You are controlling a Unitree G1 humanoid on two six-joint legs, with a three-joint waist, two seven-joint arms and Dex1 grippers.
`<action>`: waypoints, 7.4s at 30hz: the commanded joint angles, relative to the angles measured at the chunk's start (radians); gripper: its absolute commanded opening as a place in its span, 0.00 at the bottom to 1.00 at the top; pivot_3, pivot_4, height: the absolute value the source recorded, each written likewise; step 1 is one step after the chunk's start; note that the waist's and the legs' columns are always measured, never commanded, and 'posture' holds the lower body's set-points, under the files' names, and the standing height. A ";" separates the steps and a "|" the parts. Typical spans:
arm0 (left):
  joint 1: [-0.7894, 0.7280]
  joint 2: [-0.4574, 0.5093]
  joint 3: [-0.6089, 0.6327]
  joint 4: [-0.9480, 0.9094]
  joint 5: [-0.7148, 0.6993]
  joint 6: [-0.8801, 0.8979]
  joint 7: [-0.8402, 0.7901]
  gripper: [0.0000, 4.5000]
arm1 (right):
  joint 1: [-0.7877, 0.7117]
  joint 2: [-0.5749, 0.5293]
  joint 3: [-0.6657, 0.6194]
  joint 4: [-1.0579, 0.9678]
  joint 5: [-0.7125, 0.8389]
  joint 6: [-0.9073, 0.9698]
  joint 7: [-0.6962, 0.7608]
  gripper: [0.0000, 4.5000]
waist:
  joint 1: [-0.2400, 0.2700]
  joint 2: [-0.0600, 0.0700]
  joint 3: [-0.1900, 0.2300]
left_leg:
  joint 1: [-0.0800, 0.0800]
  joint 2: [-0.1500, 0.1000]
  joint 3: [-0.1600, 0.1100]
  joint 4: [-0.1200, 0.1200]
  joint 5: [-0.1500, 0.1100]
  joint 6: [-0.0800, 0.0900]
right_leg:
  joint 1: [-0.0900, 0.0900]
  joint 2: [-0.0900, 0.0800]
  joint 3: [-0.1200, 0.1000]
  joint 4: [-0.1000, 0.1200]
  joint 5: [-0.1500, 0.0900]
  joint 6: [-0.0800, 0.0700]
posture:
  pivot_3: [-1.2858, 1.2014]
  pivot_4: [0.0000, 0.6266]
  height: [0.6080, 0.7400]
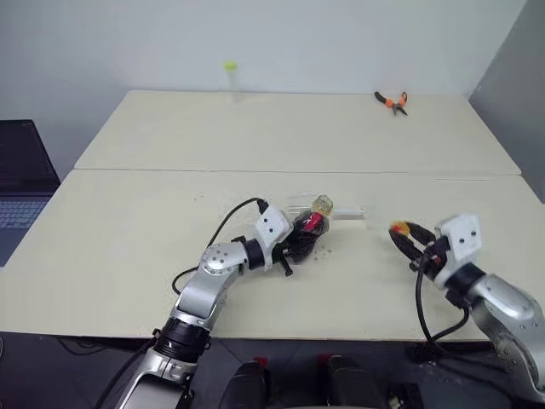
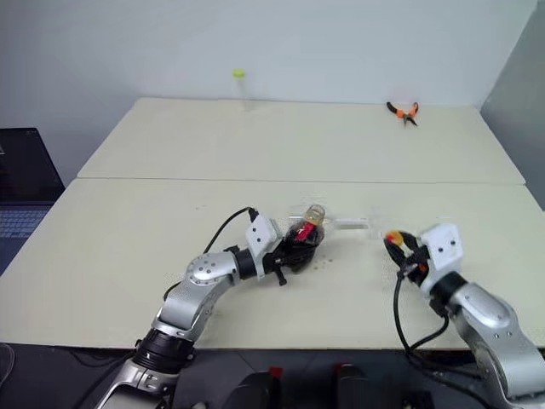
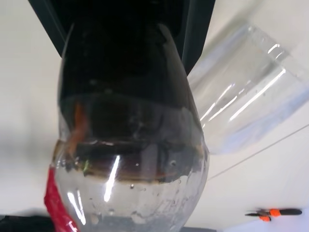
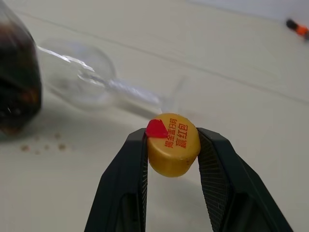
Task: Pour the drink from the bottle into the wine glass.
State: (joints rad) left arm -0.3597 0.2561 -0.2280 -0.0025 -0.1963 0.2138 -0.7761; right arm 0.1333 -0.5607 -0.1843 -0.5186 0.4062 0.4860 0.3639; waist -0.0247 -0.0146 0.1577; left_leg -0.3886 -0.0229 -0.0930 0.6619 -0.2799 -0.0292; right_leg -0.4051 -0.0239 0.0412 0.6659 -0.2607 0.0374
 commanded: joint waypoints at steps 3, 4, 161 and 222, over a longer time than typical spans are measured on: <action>-0.018 -0.008 0.009 -0.083 -0.052 -0.012 -0.034 0.17 | -0.001 0.051 0.010 0.158 -0.105 -0.107 -0.022 0.26 | -0.003 0.000 0.000 | 0.001 0.000 0.001 -0.001 0.000 0.000 | 0.000 0.001 0.001 0.000 0.000 0.000 | 0.52 0.24 1.00; -0.020 -0.005 0.009 -0.085 -0.054 -0.011 -0.040 0.17 | -0.009 0.059 0.015 0.187 -0.117 -0.121 -0.020 0.26 | -0.003 0.000 0.000 | 0.002 0.000 0.002 -0.001 0.000 0.000 | 0.000 0.001 0.001 0.000 0.000 0.000 | 0.52 0.24 1.00; 0.105 0.521 0.492 -0.253 -0.478 0.284 -0.200 1.00 | -0.464 0.408 0.373 0.562 -0.423 -0.590 0.034 0.03 | -0.011 -0.001 0.000 | 0.003 0.002 0.003 -0.002 -0.001 -0.001 | -0.001 0.001 0.002 0.000 0.000 0.000 | 0.52 0.24 1.00; 0.062 0.521 0.479 -0.242 -0.445 0.259 -0.208 1.00 | -0.506 0.399 0.393 0.795 -0.473 -0.587 0.075 0.87 | -0.016 0.000 0.001 | 0.005 0.002 0.003 -0.003 -0.001 -0.002 | 0.000 0.001 0.003 0.000 0.000 0.000 | 0.52 0.24 1.00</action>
State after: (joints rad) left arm -0.2837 0.7793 0.2381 -0.2245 -0.6398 0.4922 -0.9911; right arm -0.3850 -0.1552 0.2158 0.3403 -0.0966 -0.1264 0.4098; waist -0.0410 -0.0142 0.1590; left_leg -0.3840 -0.0209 -0.0900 0.6593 -0.2808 -0.0313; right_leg -0.4056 -0.0227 0.0438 0.6661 -0.2606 0.0369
